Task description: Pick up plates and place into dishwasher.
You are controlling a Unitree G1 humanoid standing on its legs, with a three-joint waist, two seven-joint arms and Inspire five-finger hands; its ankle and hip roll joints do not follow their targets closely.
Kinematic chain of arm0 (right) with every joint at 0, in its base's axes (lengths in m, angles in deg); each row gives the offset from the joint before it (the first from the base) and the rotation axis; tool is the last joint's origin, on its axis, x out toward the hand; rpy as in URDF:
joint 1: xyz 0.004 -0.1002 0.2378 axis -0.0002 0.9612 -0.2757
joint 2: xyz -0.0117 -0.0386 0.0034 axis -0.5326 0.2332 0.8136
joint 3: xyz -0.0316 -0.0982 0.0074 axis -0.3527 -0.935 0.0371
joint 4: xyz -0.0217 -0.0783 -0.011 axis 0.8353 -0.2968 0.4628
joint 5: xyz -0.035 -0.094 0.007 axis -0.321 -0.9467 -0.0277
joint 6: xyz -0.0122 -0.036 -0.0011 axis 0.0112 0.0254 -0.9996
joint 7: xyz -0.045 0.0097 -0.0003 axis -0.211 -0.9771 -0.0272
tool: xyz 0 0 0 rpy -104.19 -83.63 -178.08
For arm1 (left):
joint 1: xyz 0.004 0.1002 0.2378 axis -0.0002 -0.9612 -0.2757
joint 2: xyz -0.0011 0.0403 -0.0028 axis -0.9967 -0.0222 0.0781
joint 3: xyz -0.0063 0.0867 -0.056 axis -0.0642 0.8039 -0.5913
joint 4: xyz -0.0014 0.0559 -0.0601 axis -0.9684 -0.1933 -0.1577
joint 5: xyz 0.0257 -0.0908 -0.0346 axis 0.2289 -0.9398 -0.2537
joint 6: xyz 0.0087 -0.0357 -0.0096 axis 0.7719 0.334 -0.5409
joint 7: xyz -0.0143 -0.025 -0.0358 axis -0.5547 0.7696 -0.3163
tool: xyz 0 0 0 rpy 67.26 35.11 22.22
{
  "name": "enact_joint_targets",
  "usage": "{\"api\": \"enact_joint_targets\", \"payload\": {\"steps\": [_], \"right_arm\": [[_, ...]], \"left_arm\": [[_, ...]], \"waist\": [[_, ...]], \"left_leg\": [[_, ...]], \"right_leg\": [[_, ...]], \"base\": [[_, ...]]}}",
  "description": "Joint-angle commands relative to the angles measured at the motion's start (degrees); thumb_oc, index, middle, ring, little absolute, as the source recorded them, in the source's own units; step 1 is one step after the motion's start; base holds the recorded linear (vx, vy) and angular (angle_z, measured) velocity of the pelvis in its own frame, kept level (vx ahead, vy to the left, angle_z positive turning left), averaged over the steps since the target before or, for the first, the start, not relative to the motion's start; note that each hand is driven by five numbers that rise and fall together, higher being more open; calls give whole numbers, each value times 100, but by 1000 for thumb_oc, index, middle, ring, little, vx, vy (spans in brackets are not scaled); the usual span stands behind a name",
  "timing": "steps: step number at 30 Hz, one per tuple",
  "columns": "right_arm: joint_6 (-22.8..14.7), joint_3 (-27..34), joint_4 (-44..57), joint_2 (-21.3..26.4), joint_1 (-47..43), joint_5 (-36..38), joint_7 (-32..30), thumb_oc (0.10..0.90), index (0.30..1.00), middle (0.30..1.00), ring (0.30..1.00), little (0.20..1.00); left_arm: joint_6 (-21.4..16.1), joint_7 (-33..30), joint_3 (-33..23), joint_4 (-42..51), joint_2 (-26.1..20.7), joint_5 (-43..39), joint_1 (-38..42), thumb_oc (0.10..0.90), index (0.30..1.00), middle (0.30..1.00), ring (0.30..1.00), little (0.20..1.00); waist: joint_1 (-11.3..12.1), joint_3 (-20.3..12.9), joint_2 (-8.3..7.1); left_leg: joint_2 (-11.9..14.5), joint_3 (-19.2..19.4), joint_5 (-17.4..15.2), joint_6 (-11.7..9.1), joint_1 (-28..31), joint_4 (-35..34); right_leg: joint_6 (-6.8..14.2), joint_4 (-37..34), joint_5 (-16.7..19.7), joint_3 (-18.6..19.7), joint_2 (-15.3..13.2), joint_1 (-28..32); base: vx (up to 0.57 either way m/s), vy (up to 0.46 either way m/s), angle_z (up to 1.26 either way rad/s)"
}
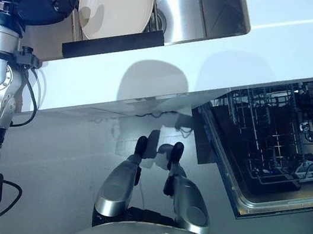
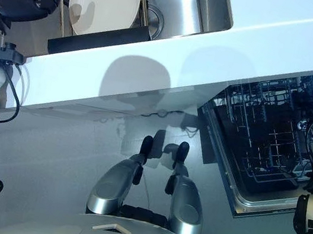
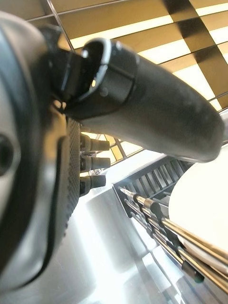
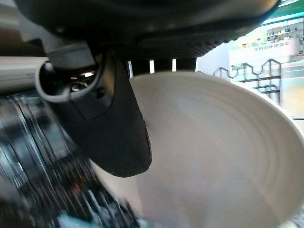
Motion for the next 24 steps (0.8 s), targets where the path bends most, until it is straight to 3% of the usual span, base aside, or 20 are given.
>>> {"api": "enact_joint_targets", "payload": {"steps": [1, 3, 5, 13, 19, 24], "right_arm": [[271, -550, -33, 246, -75, -55, 551, 655, 775, 775, 775, 755], [207, -570, -63, 164, -36, -27, 489, 652, 773, 773, 773, 752], [201, -598, -84, 95, -58, -68, 491, 800, 900, 900, 900, 900], [-66, -480, 165, -54, 143, -77, 346, 800, 900, 900, 900, 900], [-75, -96, 1406, -223, 651, 125, -139, 800, 900, 900, 900, 900], [-440, 569, 2268, -469, 1224, 7, -492, 800, 900, 900, 900, 900]], "left_arm": [[-699, -277, 39, -147, 178, -28, 107, 800, 900, 900, 900, 900], [-701, -284, 28, -120, 209, -16, 84, 800, 900, 900, 900, 900], [-707, -267, 27, -140, 232, -14, 82, 800, 900, 900, 900, 900], [-720, -189, -30, -79, 359, -22, -149, 800, 900, 900, 900, 900], [-750, -252, -122, 118, 558, 153, -512, 800, 900, 900, 900, 900], [-768, -151, -317, 181, 762, 354, -838, 800, 900, 900, 900, 900]], "waist": [[1, -41, -149], [11, -17, -136], [15, -8, -125], [-7, -85, -92], [-100, -226, -122], [-185, -447, -148]], "left_leg": [[-230, 319, -3, 286, -295, 175], [-234, 321, -2, 286, -274, 198], [-244, 323, -6, 288, -260, 222], [-279, 352, -19, 308, -84, 200], [-308, 377, -15, 337, 47, 173], [-322, 413, -73, 385, 312, 25]], "right_leg": [[194, 1313, -894, -195, 104, -339], [197, 1331, -888, -209, 87, -315], [202, 1346, -884, -216, 75, -299], [235, 1331, -861, -178, 31, -159], [283, 1299, -797, -116, 0, -66], [354, 1201, -799, -41, -10, 118]], "base": [[35, 29, -6], [19, 33, -5], [5, 37, -5], [15, 59, -2], [5, 70, -4], [27, 66, -10]]}}
